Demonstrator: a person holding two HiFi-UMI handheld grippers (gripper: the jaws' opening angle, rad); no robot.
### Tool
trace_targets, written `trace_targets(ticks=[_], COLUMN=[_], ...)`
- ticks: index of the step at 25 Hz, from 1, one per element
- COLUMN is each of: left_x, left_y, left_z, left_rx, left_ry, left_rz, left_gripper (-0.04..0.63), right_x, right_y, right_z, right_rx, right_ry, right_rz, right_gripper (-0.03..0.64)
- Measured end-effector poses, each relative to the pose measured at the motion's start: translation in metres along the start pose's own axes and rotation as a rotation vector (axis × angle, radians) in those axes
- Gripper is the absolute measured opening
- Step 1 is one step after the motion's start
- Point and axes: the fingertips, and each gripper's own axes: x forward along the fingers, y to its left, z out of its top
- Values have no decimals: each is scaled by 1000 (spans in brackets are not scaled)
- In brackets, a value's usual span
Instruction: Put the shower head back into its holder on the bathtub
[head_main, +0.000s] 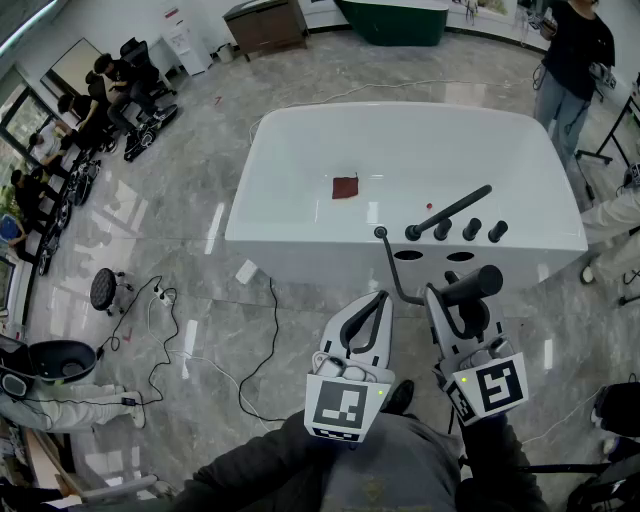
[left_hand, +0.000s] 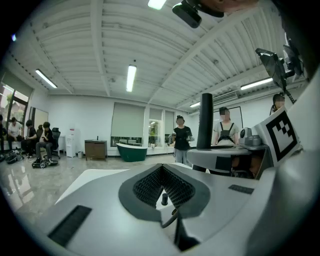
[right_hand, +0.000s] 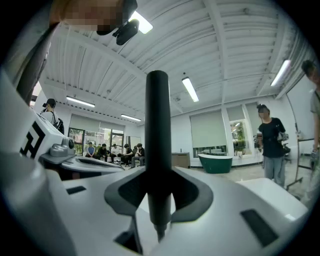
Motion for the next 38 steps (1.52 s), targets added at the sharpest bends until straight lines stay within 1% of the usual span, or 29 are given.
trace_targets(ticks=[5,12,15,20,23,26,30,34,38], left_x=[3,0,0,-7,-7,3,24,45,70], left_y=[-9,-15,-19,-19,-8,5,22,51,83], left_z=[1,-3,-6,-15,-26,-32,-35,-38,-46], left_rx=[4,-2,-2,-4,-13,-21,-35,-46,-70], left_ry=[1,8,15,43,65,68,69,79,93], left_rz=[6,39,59,104,125,132,103,77,70], left_gripper=[4,4,3,3,5,5,3,3,5], right_x=[-5,-11,-13,-14,-7,3,22,44,78], right_y=[-9,-11,-16,-22,-22,-22,-24,-26,-31], right_z=[0,-4,-3,4,7,14,25,24,20], right_rx=[1,6,19,-4,-16,-34,-30,-31,-44], right_ry=[-1,-3,-12,-23,-36,-49,-69,-39,-25], right_rz=[7,35,45,66,67,73,65,40,26], right_gripper=[130,130,130,130,130,130,130,130,130])
